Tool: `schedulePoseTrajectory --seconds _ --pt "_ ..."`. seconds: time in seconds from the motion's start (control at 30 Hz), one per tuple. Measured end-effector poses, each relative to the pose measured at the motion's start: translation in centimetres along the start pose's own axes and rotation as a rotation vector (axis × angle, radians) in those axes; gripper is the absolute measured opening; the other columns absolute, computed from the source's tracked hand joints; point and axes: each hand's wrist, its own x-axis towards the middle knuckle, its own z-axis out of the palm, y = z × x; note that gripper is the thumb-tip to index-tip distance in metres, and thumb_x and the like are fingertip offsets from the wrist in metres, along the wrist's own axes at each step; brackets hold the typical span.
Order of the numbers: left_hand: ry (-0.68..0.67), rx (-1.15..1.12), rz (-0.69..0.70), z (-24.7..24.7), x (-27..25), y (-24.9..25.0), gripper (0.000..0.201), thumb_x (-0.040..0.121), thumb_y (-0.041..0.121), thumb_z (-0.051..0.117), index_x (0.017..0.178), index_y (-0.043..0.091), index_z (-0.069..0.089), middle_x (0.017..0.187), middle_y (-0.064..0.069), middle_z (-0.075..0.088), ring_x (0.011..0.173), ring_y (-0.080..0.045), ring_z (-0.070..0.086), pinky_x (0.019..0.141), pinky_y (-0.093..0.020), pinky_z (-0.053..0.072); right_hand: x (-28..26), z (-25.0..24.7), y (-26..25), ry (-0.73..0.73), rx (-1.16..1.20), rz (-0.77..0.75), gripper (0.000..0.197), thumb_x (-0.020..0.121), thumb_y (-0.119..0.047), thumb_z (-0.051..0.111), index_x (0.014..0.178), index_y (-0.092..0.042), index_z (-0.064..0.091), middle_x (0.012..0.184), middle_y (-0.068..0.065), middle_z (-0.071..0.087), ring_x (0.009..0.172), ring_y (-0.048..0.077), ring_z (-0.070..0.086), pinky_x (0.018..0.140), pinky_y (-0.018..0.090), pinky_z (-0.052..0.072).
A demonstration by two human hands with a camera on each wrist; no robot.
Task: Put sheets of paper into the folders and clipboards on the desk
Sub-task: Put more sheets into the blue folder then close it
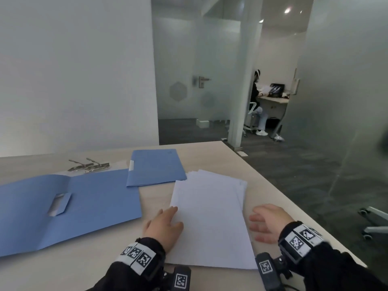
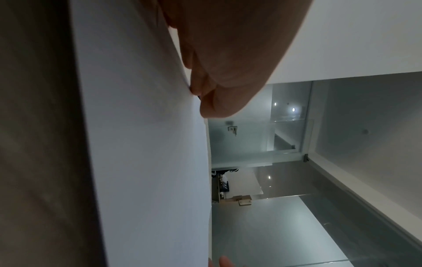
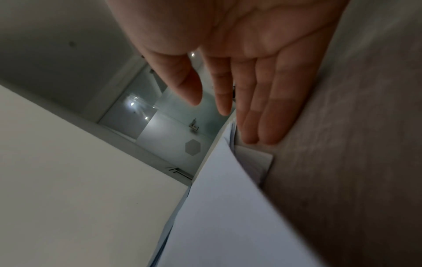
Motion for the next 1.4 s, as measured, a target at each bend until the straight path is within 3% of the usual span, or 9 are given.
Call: schedulePoseTrajectory --seconds 0.23,0.37,0.67,0.83,0.97,1.07,1.17,1.27,1.4 --pt "-0.057 0.025 0.017 0.7 -0.5 0.3 0.049 0.092 0.034 0.037 0.139 0.047 0.036 0.150 0.023 0.035 0.147 -0.001 0.010 0.120 -0.038 0.000 -0.4 -0.7 0.0 -0.077 0.032 0.082 0.018 0.091 -0.015 0.054 0.101 -0.005 0.063 0.086 0.015 0.078 0.085 0.034 0.072 0.077 0.045 0.058" --pt "-0.033 0.009 0.031 0.7 -0.7 0.1 0.048 0.092 0.036 0.042 0.138 0.046 0.036 0.155 0.023 0.025 0.147 0.000 0.010 0.120 -0.037 -0.001 -0.2 -0.7 0.2 -0.110 -0.014 0.094 0.024 0.089 -0.016 0.056 0.101 0.001 0.069 0.092 0.016 0.077 0.096 0.037 0.071 0.084 0.047 0.057" --pt "-0.021 -0.064 0.027 1.2 -0.8 -0.3 0.044 0.089 0.031 0.043 0.129 0.051 0.045 0.150 0.031 0.030 0.144 0.005 0.012 0.119 -0.034 -0.005 1.0 -0.8 0.2 -0.078 -0.067 0.123 0.026 0.092 -0.022 0.058 0.103 0.000 0.067 0.100 0.020 0.074 0.099 0.039 0.070 0.079 0.043 0.057" --pt "-0.056 -0.075 0.021 1.3 -0.6 -0.5 0.041 0.091 0.032 0.038 0.125 0.053 0.048 0.142 0.033 0.039 0.143 0.008 0.011 0.119 -0.033 -0.009 2.0 -1.0 0.0 -0.064 -0.173 0.088 0.025 0.088 -0.025 0.066 0.098 -0.002 0.069 0.095 0.019 0.075 0.092 0.039 0.071 0.088 0.048 0.055" --pt "-0.074 -0.077 0.017 1.2 -0.6 -0.5 0.035 0.092 0.035 0.036 0.112 0.061 0.049 0.141 0.033 0.040 0.143 0.008 0.011 0.119 -0.034 -0.010 2.2 -0.7 -0.4 -0.095 -0.258 0.044 0.019 0.089 -0.012 0.065 0.099 0.004 0.069 0.084 0.015 0.072 0.074 0.028 0.068 0.063 0.030 0.050" --pt "-0.068 -0.107 0.028 1.0 -0.7 -0.4 0.033 0.092 0.033 0.038 0.104 0.062 0.047 0.141 0.035 0.039 0.143 0.008 0.013 0.119 -0.034 -0.009 2.3 -0.3 -0.3 -0.105 -0.338 -0.011 0.020 0.087 -0.010 0.066 0.103 0.002 0.069 0.091 0.016 0.073 0.081 0.030 0.069 0.067 0.030 0.051" --pt "-0.045 -0.150 0.052 0.8 -0.7 -0.6 0.032 0.090 0.031 0.045 0.106 0.060 0.045 0.143 0.035 0.034 0.142 0.007 0.018 0.119 -0.034 -0.003 2.1 -0.1 -0.1 -0.073 -0.395 -0.113 0.007 0.087 -0.012 0.065 0.086 -0.008 0.071 0.089 0.013 0.074 0.086 0.032 0.070 0.074 0.032 0.054" --pt "0.014 -0.239 0.052 0.3 -0.9 -0.7 0.034 0.089 0.027 0.051 0.103 0.058 0.046 0.138 0.025 0.044 0.137 -0.003 0.036 0.120 -0.036 0.016 0.8 -0.1 -0.4 -0.030 -0.395 -0.245 0.016 0.090 -0.014 0.061 0.076 -0.017 0.068 0.082 0.003 0.073 0.079 0.025 0.069 0.062 0.024 0.049" --pt "0.078 -0.467 0.024 -0.9 -1.5 0.1 0.035 0.091 0.022 0.054 0.122 0.040 0.052 0.124 0.011 0.057 0.107 -0.010 0.059 0.089 -0.029 0.048 -0.7 -1.0 -1.4 -0.007 -0.299 -0.391 0.018 0.091 -0.015 0.059 0.078 -0.019 0.070 0.080 0.000 0.075 0.073 0.020 0.071 0.060 0.024 0.051"
